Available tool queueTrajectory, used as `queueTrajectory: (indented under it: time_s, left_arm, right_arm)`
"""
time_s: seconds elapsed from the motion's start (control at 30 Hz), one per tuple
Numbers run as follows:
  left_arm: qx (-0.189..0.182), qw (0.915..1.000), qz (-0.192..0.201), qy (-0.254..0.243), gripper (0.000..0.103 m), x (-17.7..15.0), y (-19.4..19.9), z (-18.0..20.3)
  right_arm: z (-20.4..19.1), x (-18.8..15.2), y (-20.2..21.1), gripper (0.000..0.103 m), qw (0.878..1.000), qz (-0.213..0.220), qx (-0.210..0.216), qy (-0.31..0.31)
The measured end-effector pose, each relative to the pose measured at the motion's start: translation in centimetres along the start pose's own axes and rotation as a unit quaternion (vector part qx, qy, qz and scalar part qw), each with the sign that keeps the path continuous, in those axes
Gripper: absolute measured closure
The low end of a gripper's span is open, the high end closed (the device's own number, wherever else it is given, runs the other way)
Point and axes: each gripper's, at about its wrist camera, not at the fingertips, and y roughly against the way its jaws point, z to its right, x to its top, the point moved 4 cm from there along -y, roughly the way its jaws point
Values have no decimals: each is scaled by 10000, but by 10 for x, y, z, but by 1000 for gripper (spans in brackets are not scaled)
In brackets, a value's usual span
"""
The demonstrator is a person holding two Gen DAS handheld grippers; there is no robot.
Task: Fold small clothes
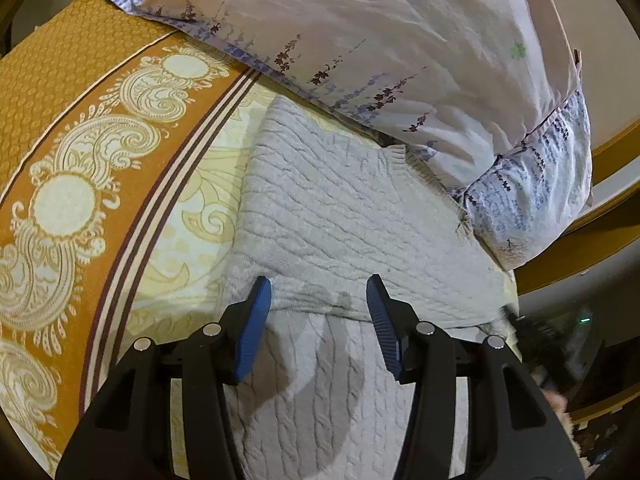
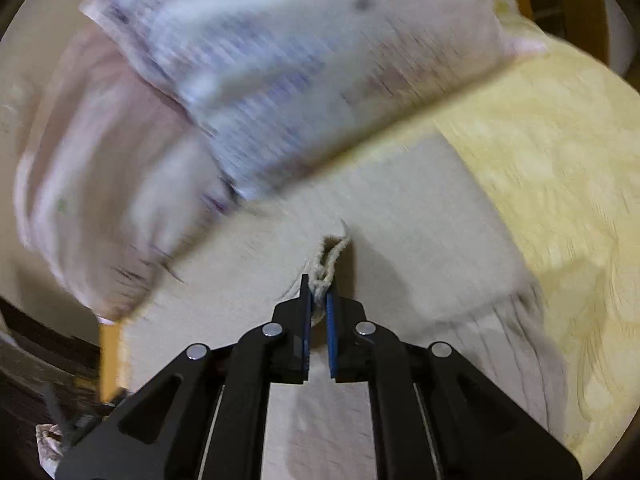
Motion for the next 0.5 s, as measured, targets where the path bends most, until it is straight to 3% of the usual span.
queueTrajectory:
  time_s: [0.07, 0.17, 0.2, 0.23, 0.33, 0.5]
  left_arm:
    - [-20, 10000, -32, 9, 52, -5, 7, 1]
    - [-46, 9999, 24, -133, 52, -16, 24, 5]
    - [-61, 9998, 41, -193, 52, -21, 31, 5]
    - [-59, 9997, 45, -239, 52, -26, 38, 5]
    - [-27, 9996, -45, -270, 52, -46, 57, -2]
    - [36, 9997, -229, 67, 52, -80, 71, -24]
  right_arm:
    - [7, -5, -3, 96, 9998, -175, 29, -51]
    - [7, 0, 26, 78, 9991, -21, 373, 180]
    - [9, 2, 34, 62, 9985, 1, 497, 208]
    - [14, 3, 44, 53, 9979, 12, 614, 220]
    - [40, -2, 71, 52, 9962, -122, 830, 244]
    - [105, -22, 90, 53, 9965, -501, 660, -118]
